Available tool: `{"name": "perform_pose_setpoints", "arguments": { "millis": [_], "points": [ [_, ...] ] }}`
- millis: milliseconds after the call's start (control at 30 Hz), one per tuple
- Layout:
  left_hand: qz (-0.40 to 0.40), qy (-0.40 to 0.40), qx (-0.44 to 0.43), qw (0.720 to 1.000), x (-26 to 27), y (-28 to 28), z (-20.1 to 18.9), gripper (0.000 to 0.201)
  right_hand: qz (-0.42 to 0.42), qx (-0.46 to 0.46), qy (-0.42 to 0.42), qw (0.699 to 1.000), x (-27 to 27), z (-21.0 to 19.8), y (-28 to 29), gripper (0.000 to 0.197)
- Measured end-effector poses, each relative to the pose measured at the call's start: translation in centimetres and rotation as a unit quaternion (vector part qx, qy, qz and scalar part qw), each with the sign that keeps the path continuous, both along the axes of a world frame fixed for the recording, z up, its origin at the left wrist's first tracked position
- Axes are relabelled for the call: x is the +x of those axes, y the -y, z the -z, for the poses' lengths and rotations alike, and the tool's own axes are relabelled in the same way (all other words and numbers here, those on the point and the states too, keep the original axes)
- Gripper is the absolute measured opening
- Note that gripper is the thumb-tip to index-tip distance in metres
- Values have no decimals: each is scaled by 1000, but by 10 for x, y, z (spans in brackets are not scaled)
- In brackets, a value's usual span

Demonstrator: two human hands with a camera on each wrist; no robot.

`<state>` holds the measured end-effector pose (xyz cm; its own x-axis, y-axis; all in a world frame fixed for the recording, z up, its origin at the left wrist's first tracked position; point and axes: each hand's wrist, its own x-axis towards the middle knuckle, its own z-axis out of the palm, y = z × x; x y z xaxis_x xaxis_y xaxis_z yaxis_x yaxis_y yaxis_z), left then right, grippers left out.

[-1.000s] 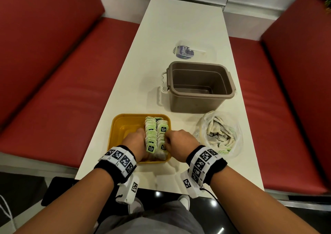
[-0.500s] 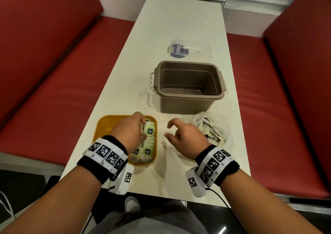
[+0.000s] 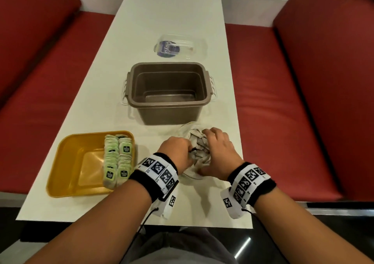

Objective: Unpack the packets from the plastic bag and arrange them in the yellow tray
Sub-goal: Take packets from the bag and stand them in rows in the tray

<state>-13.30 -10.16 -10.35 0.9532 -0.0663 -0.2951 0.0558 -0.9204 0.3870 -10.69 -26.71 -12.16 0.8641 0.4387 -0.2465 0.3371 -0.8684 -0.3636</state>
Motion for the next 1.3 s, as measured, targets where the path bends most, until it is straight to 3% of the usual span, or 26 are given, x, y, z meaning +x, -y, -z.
{"name": "perform_pose_setpoints", "arguments": {
  "millis": [133, 333, 500, 600, 700, 800, 933, 1000, 1133, 1300],
  "points": [
    [0, -17, 58, 998, 2, 7, 11, 27, -20, 20, 15, 999, 1, 11, 4, 103],
    [10, 39, 4, 999, 0, -7, 0, 11, -27, 86, 2, 996, 9, 18, 11, 101],
    [-5, 163, -128, 978, -4, -12, -28, 5, -35, 193, 16, 980, 22, 14, 19, 61],
    [-43, 180, -218, 958, -4, -4, -33, 8, -42, 263, 19, 964, 27, 3, 24, 30],
    [-64, 181, -240, 951, 0, 4, -28, 8, 0, 305, -8, 952, 30, -6, 29, 6],
    [-80, 172, -241, 952, 5, 8, -21, 8, 38, 355, -40, 933, 30, -11, 33, 16],
    [-76, 131, -217, 964, 12, 16, -14, 10, 90, 409, -36, 907, 33, -14, 35, 18],
    [-58, 101, -170, 978, 16, 20, -11, 22, 113, 416, -26, 902, 37, -14, 36, 15],
    [17, 82, -48, 995, 31, 31, -3, 26, 111, 377, -6, 920, 45, -16, 40, 20],
    [84, -2, 55, 995, 47, 39, 10, 29, 118, 369, -16, 922, 48, -19, 40, 22]
  ]
}}
